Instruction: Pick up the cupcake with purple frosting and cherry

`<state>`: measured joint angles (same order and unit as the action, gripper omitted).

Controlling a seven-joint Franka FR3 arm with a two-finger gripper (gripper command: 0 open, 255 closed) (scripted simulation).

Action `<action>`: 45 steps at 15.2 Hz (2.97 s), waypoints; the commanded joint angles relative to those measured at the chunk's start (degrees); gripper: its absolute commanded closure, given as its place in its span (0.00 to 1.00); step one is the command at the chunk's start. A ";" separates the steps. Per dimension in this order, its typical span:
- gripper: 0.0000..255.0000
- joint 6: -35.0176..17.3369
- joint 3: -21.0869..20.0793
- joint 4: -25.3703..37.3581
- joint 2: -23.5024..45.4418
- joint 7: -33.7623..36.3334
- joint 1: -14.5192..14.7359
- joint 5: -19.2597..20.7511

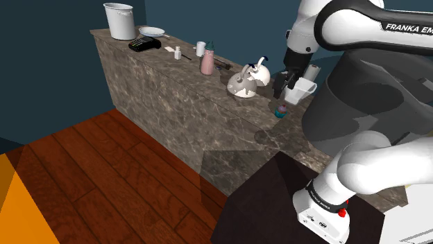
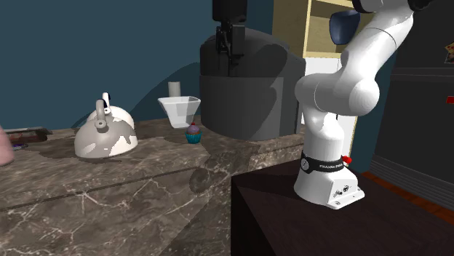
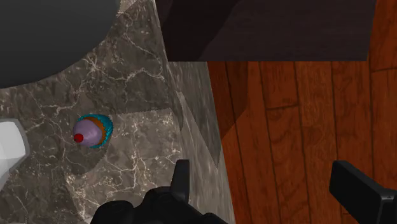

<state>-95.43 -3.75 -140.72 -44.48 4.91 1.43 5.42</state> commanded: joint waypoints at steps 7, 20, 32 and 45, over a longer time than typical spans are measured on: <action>0.00 -4.42 6.48 -3.53 4.59 -13.65 -0.74 7.45; 0.00 -19.18 18.57 -2.10 24.94 -39.21 -3.61 23.88; 0.00 -31.11 22.78 1.80 41.27 -47.74 -5.44 30.87; 1.00 -33.03 22.92 1.31 42.84 -46.83 -5.55 31.28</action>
<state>-128.43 19.13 -139.35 -1.73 -41.92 -4.09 36.69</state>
